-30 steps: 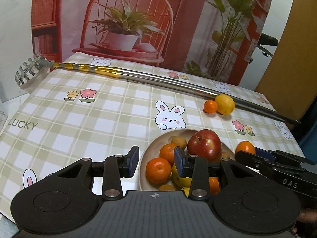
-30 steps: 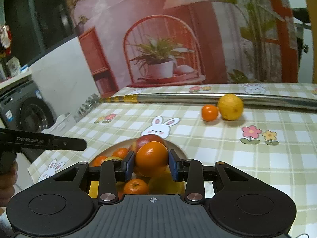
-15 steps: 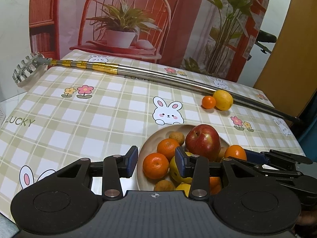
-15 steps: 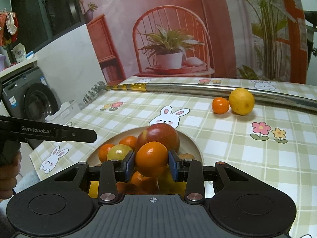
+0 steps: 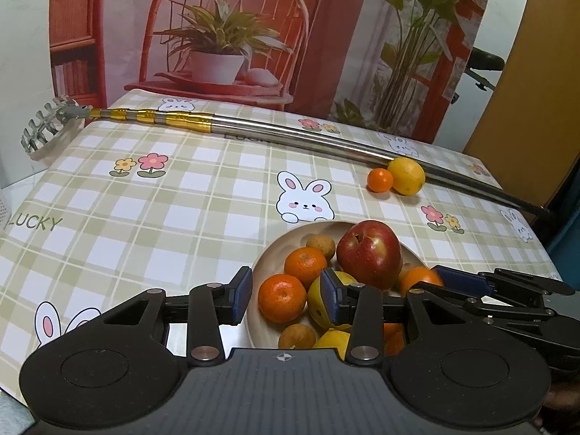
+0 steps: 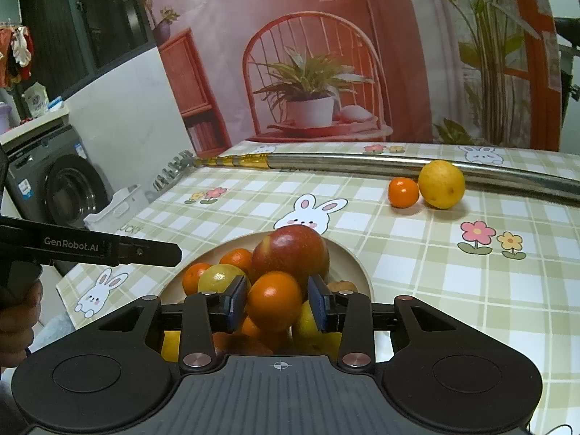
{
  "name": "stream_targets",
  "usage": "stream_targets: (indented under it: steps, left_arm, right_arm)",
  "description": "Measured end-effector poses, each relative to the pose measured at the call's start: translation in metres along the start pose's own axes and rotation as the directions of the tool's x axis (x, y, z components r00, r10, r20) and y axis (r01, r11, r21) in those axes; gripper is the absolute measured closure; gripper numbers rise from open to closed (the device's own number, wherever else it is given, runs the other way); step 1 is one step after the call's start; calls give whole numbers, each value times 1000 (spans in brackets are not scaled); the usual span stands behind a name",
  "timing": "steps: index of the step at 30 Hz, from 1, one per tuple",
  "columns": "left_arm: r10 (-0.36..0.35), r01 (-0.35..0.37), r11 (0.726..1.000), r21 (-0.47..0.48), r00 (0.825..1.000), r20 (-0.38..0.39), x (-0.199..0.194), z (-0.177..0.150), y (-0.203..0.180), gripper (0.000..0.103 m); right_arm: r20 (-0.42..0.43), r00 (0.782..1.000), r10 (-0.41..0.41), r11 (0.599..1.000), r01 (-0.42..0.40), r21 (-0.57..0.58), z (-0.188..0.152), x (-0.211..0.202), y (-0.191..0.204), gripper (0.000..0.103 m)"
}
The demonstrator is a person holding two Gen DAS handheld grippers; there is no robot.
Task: Organize fruits
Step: 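Lower the held tangerine into the plate and open the right tool, then move both open tools from the plate toward the loose tangerine and lemon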
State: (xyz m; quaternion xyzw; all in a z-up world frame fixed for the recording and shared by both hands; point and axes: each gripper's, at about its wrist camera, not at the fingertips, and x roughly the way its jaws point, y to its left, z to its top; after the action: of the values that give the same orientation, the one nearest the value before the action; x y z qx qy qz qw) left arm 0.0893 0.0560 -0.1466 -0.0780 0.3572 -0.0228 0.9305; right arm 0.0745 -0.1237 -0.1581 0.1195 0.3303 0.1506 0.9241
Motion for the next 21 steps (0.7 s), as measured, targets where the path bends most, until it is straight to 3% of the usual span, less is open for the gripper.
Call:
stream_targets:
  steps: [11, 21]
  left_arm:
    - [0, 0, 1000, -2, 1000, -3, 1, -3, 0, 60]
    - [2, -2, 1000, -4, 1000, 2, 1, -5, -1, 60]
  right_arm:
    - [19, 1000, -11, 1000, 11, -4, 3, -5, 0, 68]
    - [66, 994, -86, 995, 83, 51, 8, -19, -24, 68]
